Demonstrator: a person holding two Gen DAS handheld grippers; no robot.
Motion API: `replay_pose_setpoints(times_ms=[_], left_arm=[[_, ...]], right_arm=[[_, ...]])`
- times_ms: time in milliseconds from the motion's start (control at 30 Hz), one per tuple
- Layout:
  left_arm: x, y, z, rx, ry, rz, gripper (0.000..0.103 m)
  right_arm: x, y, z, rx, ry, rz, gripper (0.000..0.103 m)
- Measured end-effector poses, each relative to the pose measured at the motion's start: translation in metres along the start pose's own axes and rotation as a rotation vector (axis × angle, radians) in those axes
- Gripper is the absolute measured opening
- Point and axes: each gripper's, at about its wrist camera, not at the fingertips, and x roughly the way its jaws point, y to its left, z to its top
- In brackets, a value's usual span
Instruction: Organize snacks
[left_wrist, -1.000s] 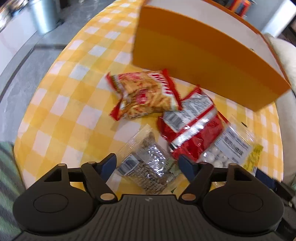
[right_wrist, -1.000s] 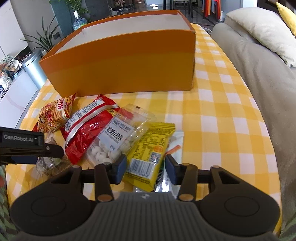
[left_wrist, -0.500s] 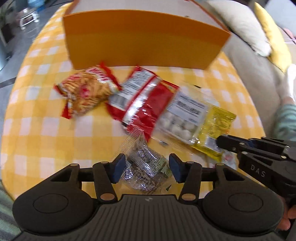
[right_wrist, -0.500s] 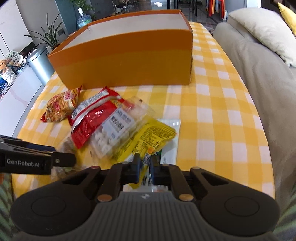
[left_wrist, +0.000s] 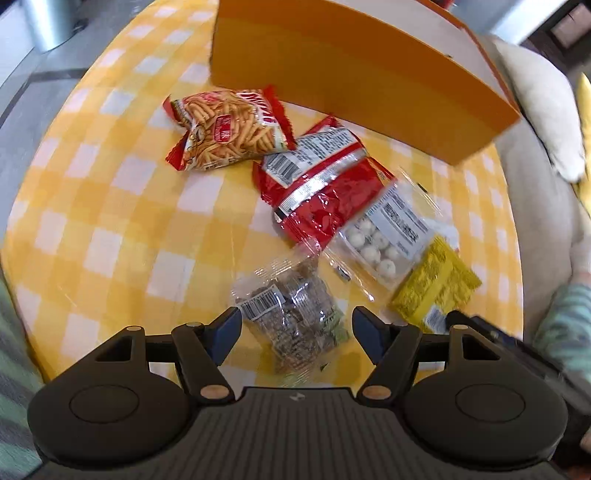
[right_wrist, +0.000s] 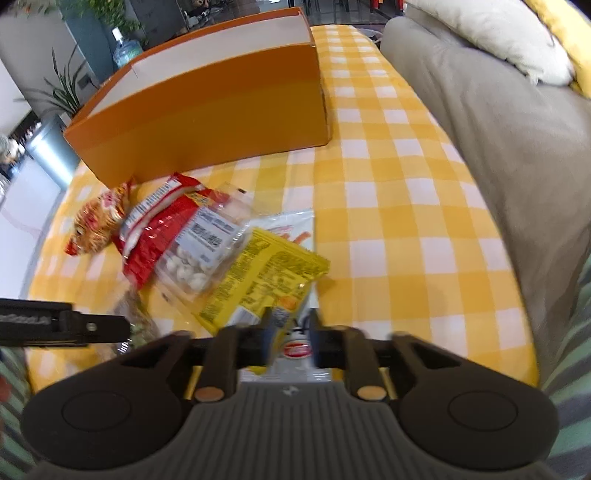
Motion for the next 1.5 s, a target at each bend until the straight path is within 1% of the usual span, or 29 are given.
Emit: replay_pose_setpoints(times_ms=[33,100,167,233,267,300,367,433,567,700,767,800,1000,1067,1133,1200,1267,1300,1367,1500], left_arm=[[0.001,0.0,0.001,-0.01,-0.003,0.006,0.083],[0.005,-0.003,0.002,-0.033,-0.004,0.027,0.083],[0.008,-0.006,0.005,-0.053,-0.011,0.033,0.083],[0.011,-0.01,0.006,-0.045,-0.02,0.045,0.083],[0.013,-0.013,0.007,-0.029,-0.023,0.055,0.082],[0.014,-0.015,0.006,-0.011,-0.025,0.068,0.078],[0.016,-0.018,0.005,0.036,-0.025,0.101,0.074],[0.017,-0.018,0.003,0.062,-0.024,0.104,0.074],[0.017,-0.021,0.002,0.114,-0.033,0.137,0.072],[0.016,-0.024,-0.001,0.171,-0.038,0.153,0.072],[0.017,-0.025,-0.002,0.19,-0.045,0.148,0.071],[0.017,-0.024,-0.002,0.193,-0.048,0.147,0.071],[0.018,-0.028,-0.008,0.244,-0.053,0.156,0.073],[0.021,-0.029,-0.009,0.258,-0.043,0.161,0.072],[0.023,-0.027,-0.011,0.247,-0.027,0.149,0.072],[0.023,-0.028,-0.011,0.251,-0.035,0.15,0.07],[0.024,-0.028,-0.009,0.253,-0.041,0.147,0.064],[0.024,-0.028,-0.009,0.253,-0.042,0.147,0.063],[0.024,-0.028,-0.01,0.255,-0.047,0.146,0.062],[0.021,-0.027,-0.012,0.255,-0.059,0.136,0.058]], right_arm=[[0.001,0.001,0.0,0.006,-0.003,0.011,0.032],[0.002,0.006,0.0,0.003,-0.003,0.019,0.034],[0.006,0.008,0.0,0.019,0.005,0.019,0.041],[0.008,0.009,0.002,0.057,0.005,0.038,0.046],[0.009,0.01,0.003,0.065,0.004,0.043,0.047],[0.01,0.013,0.004,0.065,0.002,0.04,0.047],[0.012,0.019,0.006,0.045,-0.008,0.021,0.051],[0.015,0.024,0.008,0.026,-0.014,0.0,0.053],[0.022,0.032,0.008,-0.029,-0.015,-0.054,0.053],[0.025,0.03,0.012,-0.047,-0.03,-0.072,0.054],[0.028,0.03,0.014,-0.035,-0.028,-0.063,0.062],[0.03,0.03,0.014,-0.035,-0.027,-0.059,0.063],[0.037,0.038,0.015,-0.077,-0.058,-0.109,0.065],[0.041,0.042,0.014,-0.112,-0.062,-0.137,0.067],[0.045,0.043,0.012,-0.146,-0.062,-0.159,0.067],[0.046,0.044,0.012,-0.169,-0.058,-0.172,0.063],[0.045,0.044,0.012,-0.178,-0.063,-0.182,0.055],[0.043,0.043,0.012,-0.179,-0.067,-0.181,0.053],[0.04,0.041,0.014,-0.176,-0.075,-0.183,0.045],[0.032,0.036,0.014,-0.166,-0.083,-0.172,0.038]])
